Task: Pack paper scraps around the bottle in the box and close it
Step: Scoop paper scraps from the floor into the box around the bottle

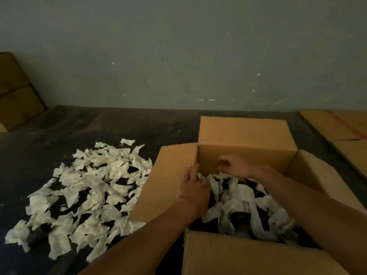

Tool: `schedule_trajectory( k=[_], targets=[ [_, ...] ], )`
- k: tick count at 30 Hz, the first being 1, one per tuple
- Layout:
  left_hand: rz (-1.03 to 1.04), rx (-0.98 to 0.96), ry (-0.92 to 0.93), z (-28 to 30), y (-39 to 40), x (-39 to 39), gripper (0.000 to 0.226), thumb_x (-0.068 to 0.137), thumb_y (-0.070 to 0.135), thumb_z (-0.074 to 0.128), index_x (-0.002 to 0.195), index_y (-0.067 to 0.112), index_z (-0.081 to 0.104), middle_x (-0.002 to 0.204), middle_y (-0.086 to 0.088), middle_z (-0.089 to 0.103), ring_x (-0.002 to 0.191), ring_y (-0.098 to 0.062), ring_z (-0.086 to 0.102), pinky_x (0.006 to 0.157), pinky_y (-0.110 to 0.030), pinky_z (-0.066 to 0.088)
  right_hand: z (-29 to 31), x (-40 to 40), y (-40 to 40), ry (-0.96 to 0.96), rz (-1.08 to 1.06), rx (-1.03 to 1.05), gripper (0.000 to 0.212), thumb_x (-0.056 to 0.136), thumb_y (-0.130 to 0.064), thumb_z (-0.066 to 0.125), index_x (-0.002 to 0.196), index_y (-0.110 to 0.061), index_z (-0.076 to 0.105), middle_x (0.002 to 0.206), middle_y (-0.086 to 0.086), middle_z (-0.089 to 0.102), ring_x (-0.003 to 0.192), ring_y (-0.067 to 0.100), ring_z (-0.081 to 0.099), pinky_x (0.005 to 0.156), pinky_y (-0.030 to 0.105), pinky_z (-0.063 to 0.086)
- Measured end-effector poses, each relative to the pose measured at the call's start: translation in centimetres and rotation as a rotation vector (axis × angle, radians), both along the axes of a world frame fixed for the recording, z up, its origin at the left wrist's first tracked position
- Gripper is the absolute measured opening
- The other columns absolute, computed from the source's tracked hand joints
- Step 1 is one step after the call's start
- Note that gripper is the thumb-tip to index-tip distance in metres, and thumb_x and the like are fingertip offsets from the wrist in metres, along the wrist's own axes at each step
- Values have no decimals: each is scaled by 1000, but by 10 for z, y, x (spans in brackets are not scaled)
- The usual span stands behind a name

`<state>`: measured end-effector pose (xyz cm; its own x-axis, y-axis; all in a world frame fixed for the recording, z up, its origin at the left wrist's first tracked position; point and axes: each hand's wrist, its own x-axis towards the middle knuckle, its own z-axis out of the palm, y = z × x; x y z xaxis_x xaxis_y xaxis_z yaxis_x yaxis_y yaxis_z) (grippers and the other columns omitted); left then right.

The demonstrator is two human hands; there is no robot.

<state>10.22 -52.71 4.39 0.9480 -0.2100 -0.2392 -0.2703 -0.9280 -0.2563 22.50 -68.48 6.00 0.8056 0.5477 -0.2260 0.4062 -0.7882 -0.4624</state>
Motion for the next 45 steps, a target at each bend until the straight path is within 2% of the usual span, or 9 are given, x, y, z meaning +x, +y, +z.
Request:
schedule_trajectory(
  k=[7, 12, 18, 22, 25, 28, 35, 40, 45],
  targets=[
    [84, 61, 469, -28, -46, 19, 114, 77, 82, 43, 148, 27, -27, 160, -14, -21, 146, -42, -16, 112, -66, -8, -39, -18, -112, 504, -73, -603, 138, 49, -64, 85, 153, -33, 0, 146, -10, 38, 129, 22, 45, 102, 40, 42],
    [232, -217, 680, -67, -64, 41, 128, 69, 78, 62, 149, 26, -24, 163, -10, -12, 149, -36, -2, 118, -56, 15, -64, -47, -113, 470, 6, -918, 97, 71, -64, 70, 149, -23, 30, 154, 7, 31, 133, 26, 41, 105, 36, 41],
    [71, -194, 636, -48, -60, 38, 99, 82, 61, 63, 155, 18, 11, 161, -10, 18, 146, -31, 21, 117, -45, 24, -46, -31, -116, 470, 34, -697, 105, 54, -66, 80, 143, -48, 27, 155, -3, 31, 133, 25, 41, 104, 40, 44],
    [-69, -97, 505, -32, -57, 32, 68, 84, 57, 62, 134, 13, 48, 133, -10, 55, 115, -29, 57, 89, -39, 50, -23, -37, -127, 439, 18, -590, 67, 73, -44, 78, 128, -36, 40, 137, 2, 45, 99, 21, 60, 80, 37, 55],
    [-8, -96, 722, -46, -53, 26, 46, 94, 41, 55, 126, 8, 56, 125, -12, 61, 105, -29, 62, 89, -42, 53, -35, -71, -123, 587, 125, -738, 62, 86, -42, 65, 140, -35, 35, 148, 5, 39, 124, 27, 50, 99, 41, 46],
    [-14, 11, 888, -57, -56, 22, 48, 100, 32, 46, 141, 7, 45, 145, -15, 46, 127, -32, 48, 105, -42, 39, -44, -92, -111, 607, 165, -777, 67, 96, -39, 51, 152, -32, 16, 156, 7, 28, 139, 28, 34, 106, 41, 36],
    [53, -212, 624, -37, -49, 64, 39, 96, 21, 50, 133, 8, 52, 131, -12, 56, 110, -27, 58, 86, -35, 47, -20, -21, -124, 337, -82, -434, 39, 92, -34, 57, 130, -27, 49, 129, 6, 52, 103, 23, 59, 88, 39, 54],
    [215, -446, 469, -77, -42, 101, 85, 96, 33, 48, 150, 36, -17, 163, -10, -8, 149, -35, -6, 119, -53, 11, -65, -4, -122, 319, -98, -543, 109, 79, -46, 72, 153, -26, -5, 161, 10, 2, 145, 34, 17, 114, 47, 29],
    [228, -463, 464, -116, -45, 114, 85, 97, 30, 47, 147, 41, -21, 161, -9, -18, 149, -32, -9, 119, -53, 11, -117, -1, -124, 302, -98, -678, 118, 81, -49, 69, 148, -28, -26, 156, 10, -31, 145, 39, -16, 119, 52, 10]
  ],
)
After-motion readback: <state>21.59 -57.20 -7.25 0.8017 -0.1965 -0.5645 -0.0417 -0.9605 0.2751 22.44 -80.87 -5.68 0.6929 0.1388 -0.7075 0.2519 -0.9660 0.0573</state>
